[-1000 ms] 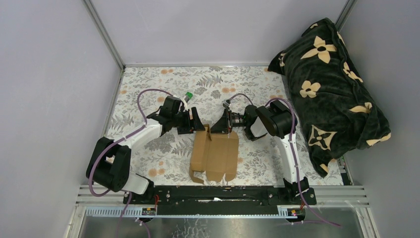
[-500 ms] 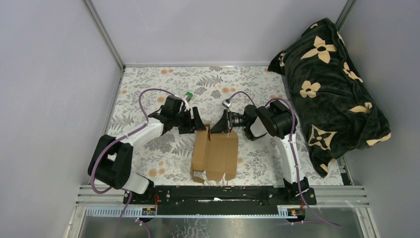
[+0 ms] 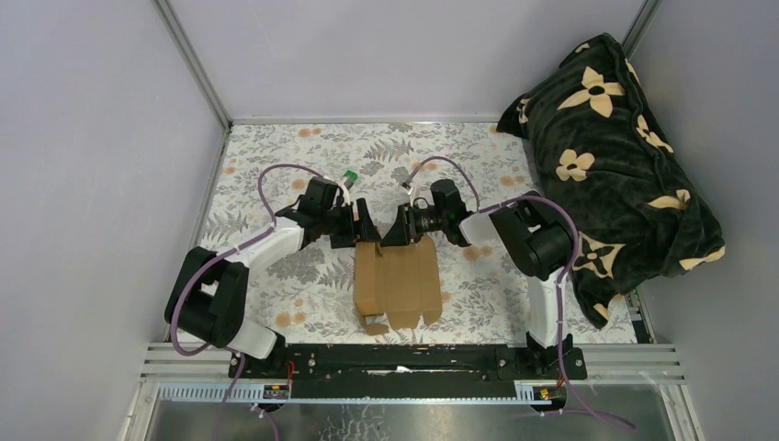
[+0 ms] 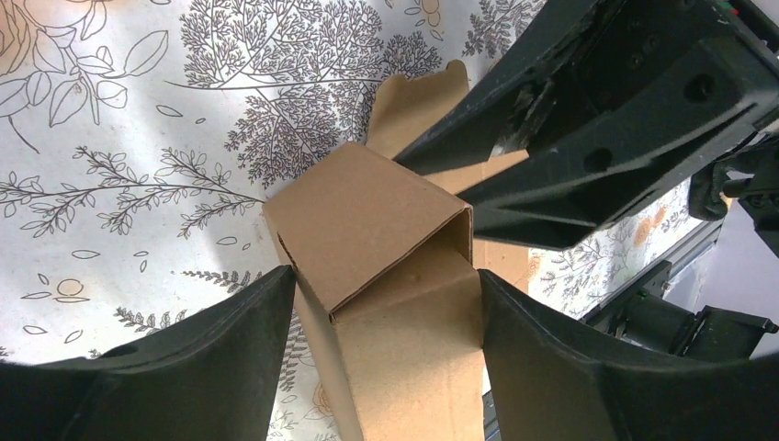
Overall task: Fold the paper box
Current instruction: Fold the paper box at the center of the board.
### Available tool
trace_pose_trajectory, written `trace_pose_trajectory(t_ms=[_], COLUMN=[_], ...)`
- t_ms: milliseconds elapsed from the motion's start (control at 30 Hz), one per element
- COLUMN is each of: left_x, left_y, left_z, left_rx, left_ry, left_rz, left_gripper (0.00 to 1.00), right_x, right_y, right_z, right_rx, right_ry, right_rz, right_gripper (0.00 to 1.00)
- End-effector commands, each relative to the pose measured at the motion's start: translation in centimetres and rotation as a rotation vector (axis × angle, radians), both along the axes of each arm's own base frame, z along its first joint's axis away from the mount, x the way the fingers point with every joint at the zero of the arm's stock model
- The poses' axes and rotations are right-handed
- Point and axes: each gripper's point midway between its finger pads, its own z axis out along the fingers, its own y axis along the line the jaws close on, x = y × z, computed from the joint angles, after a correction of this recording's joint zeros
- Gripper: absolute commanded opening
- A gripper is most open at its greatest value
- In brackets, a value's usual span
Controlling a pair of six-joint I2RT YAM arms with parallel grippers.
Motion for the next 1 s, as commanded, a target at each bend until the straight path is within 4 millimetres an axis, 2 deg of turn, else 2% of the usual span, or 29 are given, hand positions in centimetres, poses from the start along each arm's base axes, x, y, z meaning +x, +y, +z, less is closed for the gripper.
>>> trace_pose_trajectory(t_ms=[0, 267, 967], left_x=[1.1, 1.1, 1.3], left_y=[-0.5, -0.5, -0.6], left_z=[0.8, 0.3, -0.7], left_rx=[-0.013, -0.009, 0.007], left_ry=[-0.045, -0.038, -0.017], left_rz=[-0.018, -0.023, -0.039], left_gripper=[0.77, 0.77, 0.77], right_x=[1.5, 2.0, 1.4], right_y=[-0.5, -0.4, 1.6], right_z=[-0.3, -0.6, 2.9], right_rx=[-0.096, -0.123, 0.008], right_ry=[-0.139, -0.204, -0.370], right_rz=[-0.059, -0.073, 0.017], right_gripper=[0.42, 0.44, 0.55])
